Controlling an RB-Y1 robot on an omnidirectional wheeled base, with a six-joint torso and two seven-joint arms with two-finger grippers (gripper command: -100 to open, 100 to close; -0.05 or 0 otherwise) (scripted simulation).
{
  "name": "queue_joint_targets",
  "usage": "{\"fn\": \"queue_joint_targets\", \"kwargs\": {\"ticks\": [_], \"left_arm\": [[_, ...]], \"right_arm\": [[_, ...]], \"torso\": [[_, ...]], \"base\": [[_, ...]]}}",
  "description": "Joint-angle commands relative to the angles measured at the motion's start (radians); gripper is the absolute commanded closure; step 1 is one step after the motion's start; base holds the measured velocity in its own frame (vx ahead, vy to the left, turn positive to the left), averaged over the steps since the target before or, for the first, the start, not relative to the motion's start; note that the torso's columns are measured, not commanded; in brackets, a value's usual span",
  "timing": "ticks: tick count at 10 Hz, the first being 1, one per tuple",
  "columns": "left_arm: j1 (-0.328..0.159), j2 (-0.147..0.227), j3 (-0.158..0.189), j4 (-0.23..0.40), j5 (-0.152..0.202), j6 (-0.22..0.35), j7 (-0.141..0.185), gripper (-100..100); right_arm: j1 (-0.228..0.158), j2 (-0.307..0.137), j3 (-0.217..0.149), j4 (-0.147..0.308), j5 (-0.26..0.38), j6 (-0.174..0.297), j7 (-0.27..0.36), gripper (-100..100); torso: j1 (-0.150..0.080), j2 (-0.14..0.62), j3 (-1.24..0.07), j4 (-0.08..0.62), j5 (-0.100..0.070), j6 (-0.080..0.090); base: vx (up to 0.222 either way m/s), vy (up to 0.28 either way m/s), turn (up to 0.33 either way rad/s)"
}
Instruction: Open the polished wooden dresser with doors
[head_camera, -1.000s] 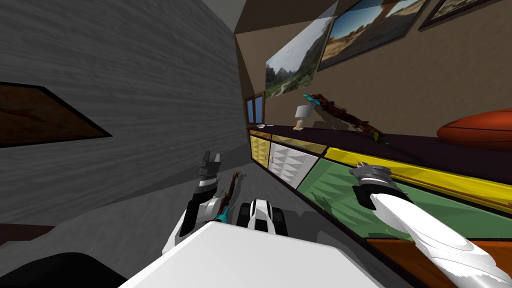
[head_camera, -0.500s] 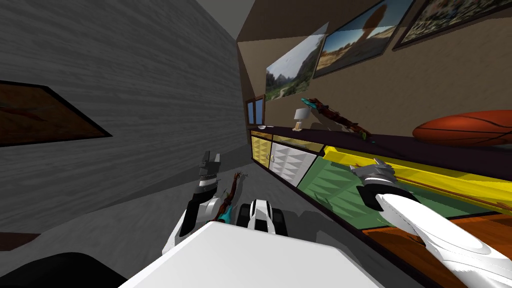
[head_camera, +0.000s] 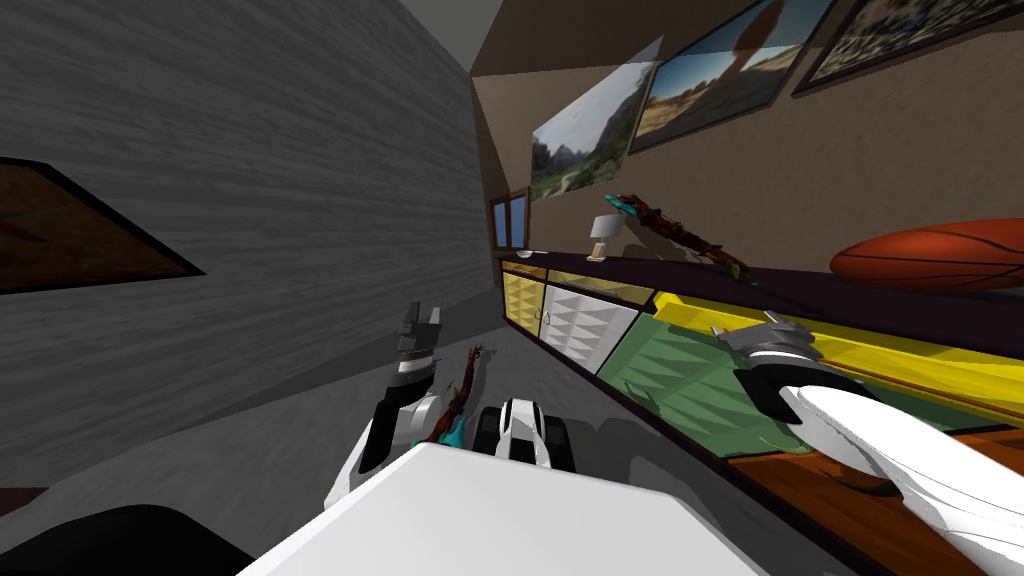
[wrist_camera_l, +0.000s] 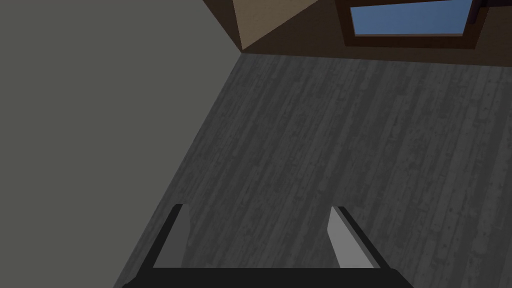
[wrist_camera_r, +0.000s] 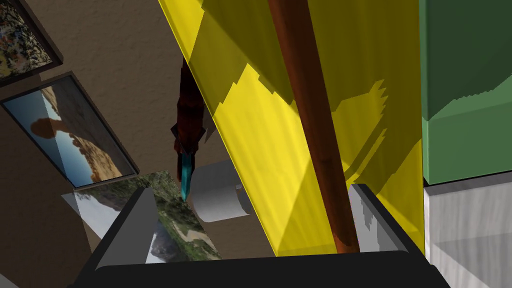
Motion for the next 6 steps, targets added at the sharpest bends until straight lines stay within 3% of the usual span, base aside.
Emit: {"fn": "queue_joint_targets", "kwargs": {"ticks": [1, 2, 3, 6], "left_arm": [[0.000, 0.000, 0.000, 0.000, 0.000, 0.000, 0.000, 0], [0.000, 0.000, 0.000, 0.000, 0.000, 0.000, 0.000, 0], [0.000, 0.000, 0.000, 0.000, 0.000, 0.000, 0.000, 0], [0.000, 0.000, 0.000, 0.000, 0.000, 0.000, 0.000, 0]], "right_arm": [[0.001, -0.048, -0.015, 0.019, -0.045, -0.027, 0.000, -100], [-0.005, -0.031, -0.009, 0.022, -0.027, -0.023, -0.002, -100], [-0.005, -0.032, -0.009, 0.023, -0.028, -0.026, -0.002, 0], [-0.004, -0.031, -0.008, 0.024, -0.028, -0.026, -0.002, 0]], "torso": [[0.000, 0.000, 0.000, 0.000, 0.000, 0.000], [0.002, 0.001, 0.000, 0.001, 0.002, 0.000], [0.001, 0.002, 0.001, 0.001, 0.002, 0.000], [0.001, 0.001, 0.000, 0.000, 0.001, 0.000]], "base": [[0.017, 0.061, -0.038], [0.009, 0.025, -0.012], [0.000, 0.000, 0.000], [0.000, 0.000, 0.000]]}}
